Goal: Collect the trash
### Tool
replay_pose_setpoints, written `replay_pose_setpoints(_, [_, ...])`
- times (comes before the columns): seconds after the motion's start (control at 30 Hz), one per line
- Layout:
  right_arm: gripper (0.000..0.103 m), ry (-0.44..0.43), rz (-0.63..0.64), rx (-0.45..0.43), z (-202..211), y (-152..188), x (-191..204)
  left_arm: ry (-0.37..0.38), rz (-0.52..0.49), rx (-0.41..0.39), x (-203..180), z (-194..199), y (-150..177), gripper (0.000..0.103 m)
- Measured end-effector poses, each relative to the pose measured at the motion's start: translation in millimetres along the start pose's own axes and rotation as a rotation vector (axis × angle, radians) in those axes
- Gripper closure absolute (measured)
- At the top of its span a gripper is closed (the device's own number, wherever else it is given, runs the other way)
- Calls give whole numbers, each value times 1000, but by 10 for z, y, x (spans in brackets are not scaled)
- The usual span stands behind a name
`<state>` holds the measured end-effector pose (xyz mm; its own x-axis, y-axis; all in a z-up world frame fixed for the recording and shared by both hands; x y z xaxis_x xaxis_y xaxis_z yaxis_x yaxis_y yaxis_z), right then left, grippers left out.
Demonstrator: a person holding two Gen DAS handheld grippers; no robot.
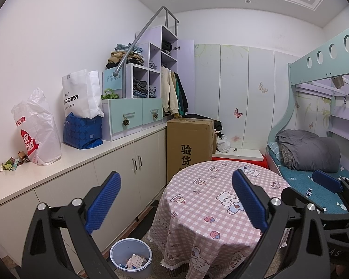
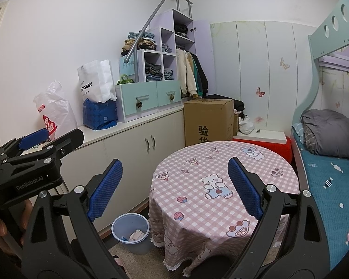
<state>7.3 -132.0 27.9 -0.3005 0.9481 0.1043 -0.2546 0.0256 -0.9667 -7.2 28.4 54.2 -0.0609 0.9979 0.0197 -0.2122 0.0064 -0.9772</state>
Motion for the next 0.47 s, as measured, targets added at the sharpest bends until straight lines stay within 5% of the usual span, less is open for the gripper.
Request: replay_pose_setpoints(0.47, [13,-3,-10,27,-92,61,-58,1,-4,29,113,-111,106,8])
Point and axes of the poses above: each gripper's, at about its wrist camera, not at the fingertips, and z roughly against the way its jaws point, x to its left, y to its underside, the point moved 4 cm from there along -z, roughly the way its jaws point, and after that the axes turned 4 degrees about -y, right-handed, at the moved point
